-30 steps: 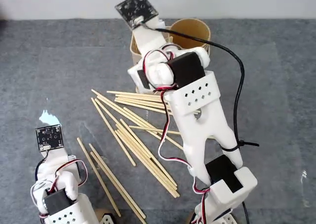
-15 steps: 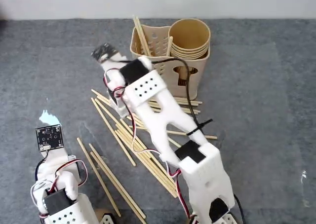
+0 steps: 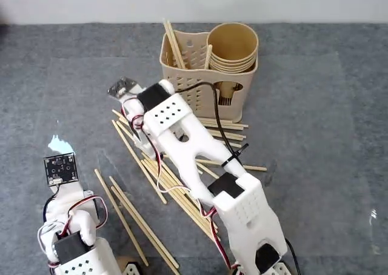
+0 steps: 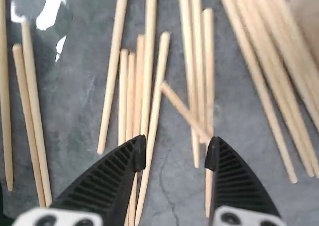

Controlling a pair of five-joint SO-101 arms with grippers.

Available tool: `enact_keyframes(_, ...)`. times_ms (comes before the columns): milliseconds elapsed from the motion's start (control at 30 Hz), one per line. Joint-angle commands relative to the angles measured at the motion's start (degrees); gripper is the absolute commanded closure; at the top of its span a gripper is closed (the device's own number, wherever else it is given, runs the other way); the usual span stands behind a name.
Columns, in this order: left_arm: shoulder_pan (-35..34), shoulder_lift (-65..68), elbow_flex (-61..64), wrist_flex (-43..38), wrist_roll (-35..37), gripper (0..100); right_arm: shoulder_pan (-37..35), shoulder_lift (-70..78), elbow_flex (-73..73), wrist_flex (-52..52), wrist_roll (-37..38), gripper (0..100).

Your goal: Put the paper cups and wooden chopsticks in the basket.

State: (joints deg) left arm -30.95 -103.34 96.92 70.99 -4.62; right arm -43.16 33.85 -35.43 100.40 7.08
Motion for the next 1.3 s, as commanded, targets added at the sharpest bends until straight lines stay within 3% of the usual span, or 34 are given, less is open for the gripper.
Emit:
enact_keyframes(0, 0.35, -0.97, -0.48, 0.18, -0.18, 99, -0.66, -8.40, 4.48, 1.63, 0.70, 78.6)
enact_keyframes(200, 0.35, -0.97, -0.48, 0.18, -0.18, 99, -0.57, -15.87, 14.68, -2.07, 3.43, 78.9)
enact_keyframes(533, 0.26, -0.97, -0.48, 0.18, -0.18, 99, 1.01, -16.92, 27.08, -23.96, 4.04, 79.0)
enact_keyframes(667, 0.26, -0.97, -0.48, 0.18, -0.18, 99, 3.38, -14.64, 28.75, -30.02, 7.91, 79.0)
enact_keyframes(1167, 0.26, -0.97, -0.48, 0.18, -0.18, 99, 4.62, -1.89, 22.24, -31.96, 8.26, 79.0)
enact_keyframes(1267, 0.26, -0.97, -0.48, 0.18, -0.18, 99, 4.62, -0.04, 21.36, -31.96, 8.35, 84.1)
